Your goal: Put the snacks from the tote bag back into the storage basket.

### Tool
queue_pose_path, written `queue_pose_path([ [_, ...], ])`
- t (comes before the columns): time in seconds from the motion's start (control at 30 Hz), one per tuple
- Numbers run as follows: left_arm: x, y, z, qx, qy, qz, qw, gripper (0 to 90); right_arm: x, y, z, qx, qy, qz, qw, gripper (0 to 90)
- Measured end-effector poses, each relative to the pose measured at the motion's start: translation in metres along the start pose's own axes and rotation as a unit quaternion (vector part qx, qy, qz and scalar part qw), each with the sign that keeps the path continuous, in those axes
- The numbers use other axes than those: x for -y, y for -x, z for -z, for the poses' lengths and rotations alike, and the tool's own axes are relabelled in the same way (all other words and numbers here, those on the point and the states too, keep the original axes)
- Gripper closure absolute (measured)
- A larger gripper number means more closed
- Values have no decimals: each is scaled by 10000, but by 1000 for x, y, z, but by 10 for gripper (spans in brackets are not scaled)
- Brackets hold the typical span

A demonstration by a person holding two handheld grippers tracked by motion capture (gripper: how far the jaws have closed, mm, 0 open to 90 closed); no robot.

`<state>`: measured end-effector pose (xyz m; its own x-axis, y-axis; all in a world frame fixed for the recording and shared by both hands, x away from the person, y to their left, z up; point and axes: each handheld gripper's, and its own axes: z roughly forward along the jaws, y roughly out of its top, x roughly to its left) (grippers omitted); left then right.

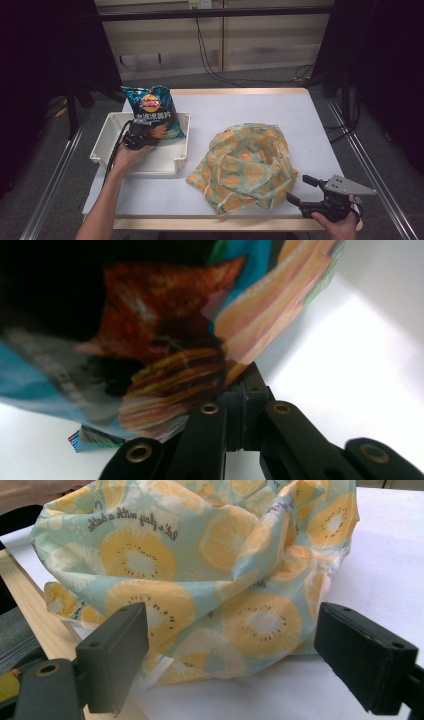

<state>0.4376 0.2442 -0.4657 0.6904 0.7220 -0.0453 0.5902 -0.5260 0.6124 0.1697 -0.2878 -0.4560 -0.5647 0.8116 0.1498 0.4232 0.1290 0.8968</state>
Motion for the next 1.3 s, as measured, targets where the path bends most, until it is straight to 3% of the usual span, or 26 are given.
queue_pose_path([
  [0.23,-1,-8,-4,-50,7,20,10000,900,0,0,-1,0,-5,0,10000,138],
  [0.43,1,-3,-2,-3,85,118,9999,896,0,0,0,2,-3,4,10000,138],
  [0.6,2,2,6,55,111,29,9999,895,0,-1,0,4,11,-1,10000,138],
  [0.8,5,13,21,143,525,-63,9985,878,0,0,1,2,28,11,10000,138],
  [0.9,11,16,28,281,866,54,9958,847,0,0,1,12,33,2,10000,138],
  [1.0,19,23,34,259,1189,260,9922,828,0,0,1,20,33,3,10000,138],
  [1.07,23,27,37,385,1313,255,9903,818,0,0,1,17,35,1,10000,138],
  [1.17,29,35,44,333,1439,264,9887,715,0,-1,1,18,32,4,10000,138],
  [1.23,34,39,50,369,1638,350,9852,665,-1,-1,1,19,31,13,10000,138],
  [1.3,38,43,54,319,1732,348,9837,629,-1,0,1,18,39,3,10000,138],
])
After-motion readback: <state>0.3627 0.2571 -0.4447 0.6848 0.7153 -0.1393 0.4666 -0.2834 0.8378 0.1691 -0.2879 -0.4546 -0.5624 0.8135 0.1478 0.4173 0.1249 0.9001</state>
